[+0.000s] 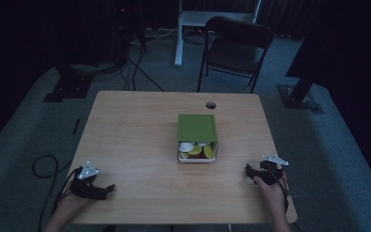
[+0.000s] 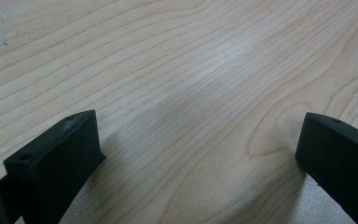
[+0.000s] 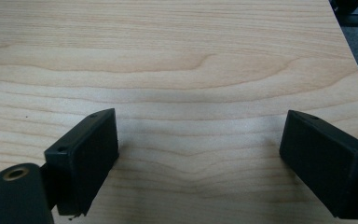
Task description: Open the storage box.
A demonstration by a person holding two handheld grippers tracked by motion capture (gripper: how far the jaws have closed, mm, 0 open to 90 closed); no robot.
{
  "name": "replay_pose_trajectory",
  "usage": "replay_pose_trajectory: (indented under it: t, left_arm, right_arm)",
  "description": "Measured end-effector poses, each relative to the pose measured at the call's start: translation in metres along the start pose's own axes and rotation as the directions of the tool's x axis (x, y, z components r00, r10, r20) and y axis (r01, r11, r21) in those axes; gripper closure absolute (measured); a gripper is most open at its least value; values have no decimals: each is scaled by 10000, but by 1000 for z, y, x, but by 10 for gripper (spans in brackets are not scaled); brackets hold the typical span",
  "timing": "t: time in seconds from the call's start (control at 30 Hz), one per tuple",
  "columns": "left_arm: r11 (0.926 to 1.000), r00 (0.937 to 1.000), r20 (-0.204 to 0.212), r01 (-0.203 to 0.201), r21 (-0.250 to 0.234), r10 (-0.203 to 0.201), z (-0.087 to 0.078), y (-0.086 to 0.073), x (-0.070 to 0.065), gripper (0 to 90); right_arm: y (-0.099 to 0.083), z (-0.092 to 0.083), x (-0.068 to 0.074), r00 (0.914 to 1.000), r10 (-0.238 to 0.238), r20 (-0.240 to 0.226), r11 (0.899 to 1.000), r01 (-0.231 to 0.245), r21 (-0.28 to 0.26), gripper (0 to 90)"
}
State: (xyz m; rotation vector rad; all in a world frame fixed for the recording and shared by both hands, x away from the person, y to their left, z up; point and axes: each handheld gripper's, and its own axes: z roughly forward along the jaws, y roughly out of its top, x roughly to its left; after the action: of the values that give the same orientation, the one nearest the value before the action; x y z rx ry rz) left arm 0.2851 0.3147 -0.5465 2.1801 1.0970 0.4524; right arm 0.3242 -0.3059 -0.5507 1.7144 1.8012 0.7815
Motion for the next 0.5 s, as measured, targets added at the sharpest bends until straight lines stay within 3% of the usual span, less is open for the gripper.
replay_pose_trajectory:
  t: [0.5]
  left_arm:
    - [9999,9999,124,-109,5,109,-1,-1,1,0]
  right_arm:
    - [0,0,-1,9999,-118,-122,9999,118,-7,110]
